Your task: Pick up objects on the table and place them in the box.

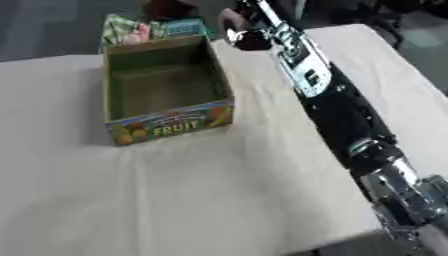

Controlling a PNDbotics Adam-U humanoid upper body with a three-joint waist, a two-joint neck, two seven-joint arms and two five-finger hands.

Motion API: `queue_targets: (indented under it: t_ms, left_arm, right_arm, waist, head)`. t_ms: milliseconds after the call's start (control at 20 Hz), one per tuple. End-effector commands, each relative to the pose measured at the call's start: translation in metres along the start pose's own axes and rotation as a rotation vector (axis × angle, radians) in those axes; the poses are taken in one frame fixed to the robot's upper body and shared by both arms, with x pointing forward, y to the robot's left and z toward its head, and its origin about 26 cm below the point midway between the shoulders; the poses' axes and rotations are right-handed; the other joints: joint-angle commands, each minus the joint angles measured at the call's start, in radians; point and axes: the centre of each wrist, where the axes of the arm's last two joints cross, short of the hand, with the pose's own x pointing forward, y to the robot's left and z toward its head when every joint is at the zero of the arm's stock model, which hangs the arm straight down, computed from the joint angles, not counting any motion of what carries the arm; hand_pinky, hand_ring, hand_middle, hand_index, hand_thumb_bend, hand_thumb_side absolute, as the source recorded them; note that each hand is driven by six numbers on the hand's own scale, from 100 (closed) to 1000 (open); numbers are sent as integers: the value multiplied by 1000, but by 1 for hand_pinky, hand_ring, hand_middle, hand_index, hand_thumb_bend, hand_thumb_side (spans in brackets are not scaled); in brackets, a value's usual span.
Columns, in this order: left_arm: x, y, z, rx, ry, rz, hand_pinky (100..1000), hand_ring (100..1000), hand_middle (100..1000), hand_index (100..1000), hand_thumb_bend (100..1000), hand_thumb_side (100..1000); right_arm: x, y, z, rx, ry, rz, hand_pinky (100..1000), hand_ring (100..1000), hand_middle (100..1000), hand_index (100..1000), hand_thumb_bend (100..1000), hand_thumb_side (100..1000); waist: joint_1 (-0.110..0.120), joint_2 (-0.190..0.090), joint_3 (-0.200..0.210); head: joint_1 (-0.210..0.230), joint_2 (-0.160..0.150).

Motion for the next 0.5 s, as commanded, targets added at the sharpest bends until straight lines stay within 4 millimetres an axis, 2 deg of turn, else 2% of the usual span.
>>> queue_targets:
  t_ms: [50, 250, 500]
  left_arm:
    - [6, 0, -3, -15, -22, -4, 570, 581, 619, 745, 459, 100]
    - [6, -1, -3, -23, -24, -1, 570, 581, 619, 744, 458, 100]
    - [7, -3, -4, -32, -28, 6, 570, 581, 619, 744, 458, 100]
  right_arm:
    - [15, 5, -15, 42, -40, 20, 661, 672, 339, 466, 100, 100]
    - [20, 33, -26, 145, -50, 28, 666, 678, 351, 477, 100, 100]
    - [20, 61, -30, 241, -48, 52, 678, 692, 375, 502, 100, 100]
  waist:
    - [-5, -21, 15]
    - [-5, -20, 27]
    - [-4, -17, 44]
  head:
    - [-11, 4]
    - [-18, 4]
    - [-29, 1]
